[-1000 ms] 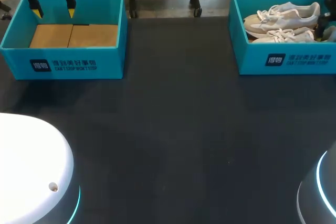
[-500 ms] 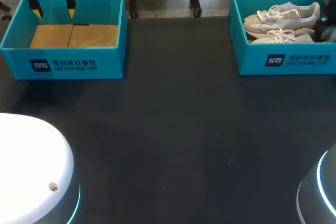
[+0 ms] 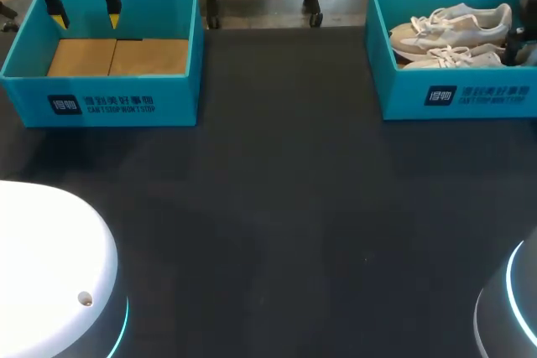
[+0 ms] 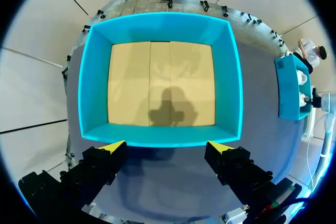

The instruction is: Take the shoe out of the shoebox, open the shoe tongue, remove and reinsert the insole, then place the shoe into the shoebox

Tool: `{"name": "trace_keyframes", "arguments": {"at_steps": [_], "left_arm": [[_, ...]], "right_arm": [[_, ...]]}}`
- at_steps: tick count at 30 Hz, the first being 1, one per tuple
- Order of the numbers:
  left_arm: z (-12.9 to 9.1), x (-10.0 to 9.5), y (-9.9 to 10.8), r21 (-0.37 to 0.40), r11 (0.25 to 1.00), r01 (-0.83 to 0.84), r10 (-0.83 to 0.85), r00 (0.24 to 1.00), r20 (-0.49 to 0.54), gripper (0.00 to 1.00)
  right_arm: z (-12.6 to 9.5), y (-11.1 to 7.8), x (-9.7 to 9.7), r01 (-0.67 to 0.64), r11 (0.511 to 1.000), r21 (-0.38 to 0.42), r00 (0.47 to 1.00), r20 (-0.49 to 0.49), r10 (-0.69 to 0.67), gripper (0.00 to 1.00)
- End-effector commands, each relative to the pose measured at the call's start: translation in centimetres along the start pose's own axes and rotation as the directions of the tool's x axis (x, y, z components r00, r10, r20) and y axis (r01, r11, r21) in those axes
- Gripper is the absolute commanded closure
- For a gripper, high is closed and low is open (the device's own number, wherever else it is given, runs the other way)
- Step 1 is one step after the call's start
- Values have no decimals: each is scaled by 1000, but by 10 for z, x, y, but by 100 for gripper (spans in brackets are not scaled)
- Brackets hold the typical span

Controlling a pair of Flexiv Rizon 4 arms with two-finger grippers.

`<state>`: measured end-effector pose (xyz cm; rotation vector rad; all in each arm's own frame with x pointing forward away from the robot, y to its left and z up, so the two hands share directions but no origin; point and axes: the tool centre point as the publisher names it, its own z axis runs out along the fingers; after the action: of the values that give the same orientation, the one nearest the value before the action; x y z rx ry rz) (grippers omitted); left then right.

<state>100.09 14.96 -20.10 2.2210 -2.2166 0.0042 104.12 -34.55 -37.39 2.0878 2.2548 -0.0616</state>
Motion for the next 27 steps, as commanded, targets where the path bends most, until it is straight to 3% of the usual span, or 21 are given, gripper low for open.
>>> {"name": "trace_keyframes", "arguments": {"at_steps": [1,4,13,17,21,27], "left_arm": [[-1,0,0,0,1000,-1,1,1000,2,0],[-1,0,0,0,1000,-1,1,1000,2,0],[-1,0,0,0,1000,-1,1,1000,2,0],[-1,0,0,0,1000,-1,1,1000,2,0],[-1,0,0,0,1000,-1,1,1000,2,0],[-1,0,0,0,1000,-1,1,1000,2,0]], "right_arm": [[4,2,-11,-2,1000,14,1000,-7,2,22],[4,2,-9,-1,1000,15,1000,-8,1,36],[0,1,0,-8,1000,10,1000,-10,8,33],[-3,0,8,1,1000,5,1000,-8,-1,36],[-3,1,9,-3,1000,4,1000,6,3,51],[-7,3,7,-15,1000,-2,1000,16,15,52]]}}
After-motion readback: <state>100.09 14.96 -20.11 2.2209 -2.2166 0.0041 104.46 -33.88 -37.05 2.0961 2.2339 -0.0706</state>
